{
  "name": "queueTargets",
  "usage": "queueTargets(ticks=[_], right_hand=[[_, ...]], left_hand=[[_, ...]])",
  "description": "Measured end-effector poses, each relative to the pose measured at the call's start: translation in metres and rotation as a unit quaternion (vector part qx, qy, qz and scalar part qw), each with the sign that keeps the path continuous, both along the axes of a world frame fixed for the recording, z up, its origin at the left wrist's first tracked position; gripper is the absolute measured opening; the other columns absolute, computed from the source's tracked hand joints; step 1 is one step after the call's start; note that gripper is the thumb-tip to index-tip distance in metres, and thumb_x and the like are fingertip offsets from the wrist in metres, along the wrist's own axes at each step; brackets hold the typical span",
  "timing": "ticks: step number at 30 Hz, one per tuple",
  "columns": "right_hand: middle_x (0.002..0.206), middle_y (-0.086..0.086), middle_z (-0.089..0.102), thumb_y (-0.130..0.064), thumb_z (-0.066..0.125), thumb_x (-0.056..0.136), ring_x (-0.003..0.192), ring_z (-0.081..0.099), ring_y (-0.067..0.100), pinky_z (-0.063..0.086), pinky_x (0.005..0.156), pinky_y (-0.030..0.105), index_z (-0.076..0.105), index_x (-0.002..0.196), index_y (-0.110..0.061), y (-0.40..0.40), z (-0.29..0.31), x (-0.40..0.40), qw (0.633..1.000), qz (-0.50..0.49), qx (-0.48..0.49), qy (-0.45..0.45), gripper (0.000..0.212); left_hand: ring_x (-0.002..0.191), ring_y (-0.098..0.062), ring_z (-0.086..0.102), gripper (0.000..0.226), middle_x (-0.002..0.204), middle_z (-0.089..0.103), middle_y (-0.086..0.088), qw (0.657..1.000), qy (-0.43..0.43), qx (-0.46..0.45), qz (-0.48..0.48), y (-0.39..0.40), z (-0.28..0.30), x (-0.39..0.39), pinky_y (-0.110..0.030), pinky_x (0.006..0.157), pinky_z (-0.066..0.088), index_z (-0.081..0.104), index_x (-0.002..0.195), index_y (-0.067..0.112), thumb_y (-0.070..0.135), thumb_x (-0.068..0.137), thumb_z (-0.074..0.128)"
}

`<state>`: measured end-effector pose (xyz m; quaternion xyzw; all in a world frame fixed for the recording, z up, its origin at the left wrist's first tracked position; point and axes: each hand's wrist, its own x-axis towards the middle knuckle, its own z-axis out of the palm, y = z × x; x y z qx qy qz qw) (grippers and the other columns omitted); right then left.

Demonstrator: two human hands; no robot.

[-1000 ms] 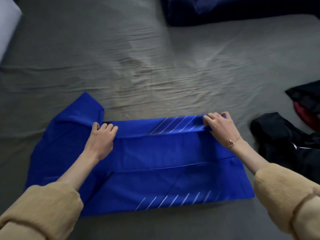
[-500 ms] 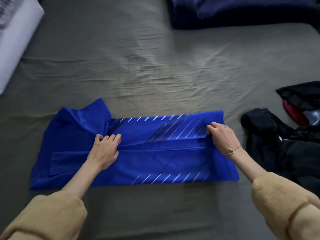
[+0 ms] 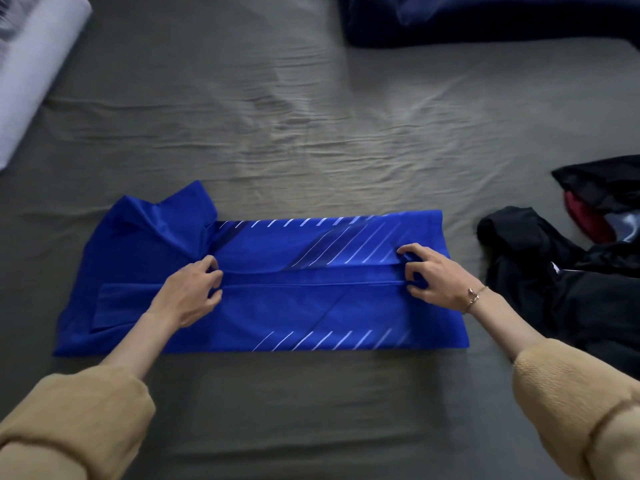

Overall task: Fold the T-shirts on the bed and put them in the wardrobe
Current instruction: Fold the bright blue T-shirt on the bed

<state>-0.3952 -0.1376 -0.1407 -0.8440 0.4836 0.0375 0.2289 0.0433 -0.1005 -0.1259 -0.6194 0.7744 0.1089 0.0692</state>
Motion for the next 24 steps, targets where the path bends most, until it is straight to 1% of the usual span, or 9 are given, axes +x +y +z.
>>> queueTargets(ticks=[3,6,9,11,15,17,19,21,24], right_hand=[[0.142,-0.003,0.035,-0.021,0.059,0.087,0.113,0.050,0.019,0.047,0.085,0.033,0.055,0.084,-0.013,-0.003,0.001,0.001,1.000,-0.020,0.002,0.006,0.009],[0.138,-0.003,0.041,-0.015,0.058,0.086,0.094,0.057,0.023,0.048,0.074,0.037,0.049,0.082,-0.012,-0.004,0.000,0.003,0.999,-0.054,-0.001,-0.008,0.011],[0.126,0.002,0.049,-0.012,0.061,0.083,0.096,0.054,0.021,0.043,0.067,0.030,0.055,0.084,-0.004,-0.003,-0.004,0.003,0.996,-0.076,-0.043,-0.016,0.010],[0.115,0.006,0.052,-0.010,0.062,0.081,0.097,0.051,0.023,0.041,0.065,0.030,0.057,0.085,-0.001,-0.002,-0.005,0.006,0.994,-0.084,-0.072,-0.009,0.011],[0.102,0.011,0.057,-0.008,0.062,0.081,0.093,0.055,0.029,0.046,0.071,0.037,0.061,0.091,0.001,-0.004,-0.003,0.010,0.991,-0.084,-0.107,-0.005,0.013],[0.099,0.010,0.060,-0.010,0.064,0.079,0.092,0.057,0.029,0.045,0.074,0.037,0.063,0.092,-0.001,-0.006,0.000,0.010,0.990,-0.081,-0.117,0.003,0.016],[0.093,0.009,0.061,-0.010,0.065,0.077,0.087,0.057,0.028,0.041,0.069,0.032,0.061,0.093,-0.003,-0.007,0.003,0.009,0.989,-0.081,-0.121,0.013,0.019],[0.080,0.008,0.061,-0.007,0.068,0.069,0.075,0.058,0.030,0.037,0.060,0.030,0.057,0.083,-0.004,-0.007,0.006,0.011,0.989,-0.067,-0.134,0.014,0.018],[0.067,0.008,0.052,-0.004,0.074,0.057,0.061,0.053,0.030,0.040,0.048,0.031,0.052,0.062,-0.006,-0.003,0.005,0.016,0.991,-0.046,-0.128,0.017,0.023]], left_hand=[[0.067,-0.019,0.049,0.013,0.090,0.053,-0.001,0.999,-0.020,-0.032,-0.006,-0.003,-0.004,-0.001,-0.027,0.060,0.032,0.054,0.080,0.010,0.015,0.089,0.060],[0.064,-0.020,0.049,0.008,0.080,0.051,-0.002,0.997,-0.013,-0.060,0.036,-0.005,-0.005,-0.009,-0.029,0.057,0.035,0.053,0.086,0.008,0.012,0.093,0.055],[0.070,-0.023,0.052,0.008,0.082,0.053,-0.006,0.995,-0.023,-0.059,0.072,-0.008,-0.005,-0.021,-0.033,0.061,0.040,0.053,0.089,0.005,0.012,0.094,0.053],[0.071,-0.025,0.054,0.006,0.083,0.056,-0.010,0.994,-0.035,-0.062,0.082,-0.008,-0.006,-0.026,-0.037,0.064,0.043,0.054,0.091,0.003,0.009,0.092,0.055],[0.079,-0.027,0.059,0.023,0.090,0.059,-0.011,0.991,-0.082,-0.050,0.095,-0.007,-0.012,-0.028,-0.043,0.083,0.048,0.052,0.111,0.002,0.010,0.090,0.055],[0.090,-0.026,0.059,0.031,0.100,0.059,-0.011,0.988,-0.102,-0.044,0.104,-0.009,-0.014,-0.026,-0.044,0.094,0.044,0.048,0.121,0.003,0.015,0.092,0.052],[0.099,-0.025,0.057,0.031,0.108,0.056,-0.009,0.985,-0.128,-0.036,0.111,-0.009,-0.014,-0.026,-0.046,0.104,0.035,0.047,0.121,0.005,0.020,0.094,0.047],[0.103,-0.022,0.054,0.025,0.111,0.053,-0.006,0.980,-0.162,-0.029,0.112,-0.010,-0.010,-0.028,-0.046,0.108,0.030,0.048,0.116,0.008,0.022,0.095,0.043],[0.102,-0.018,0.050,0.022,0.111,0.050,-0.003,0.974,-0.199,-0.005,0.106,-0.013,-0.004,-0.031,-0.042,0.105,0.032,0.045,0.112,0.011,0.020,0.093,0.041]])
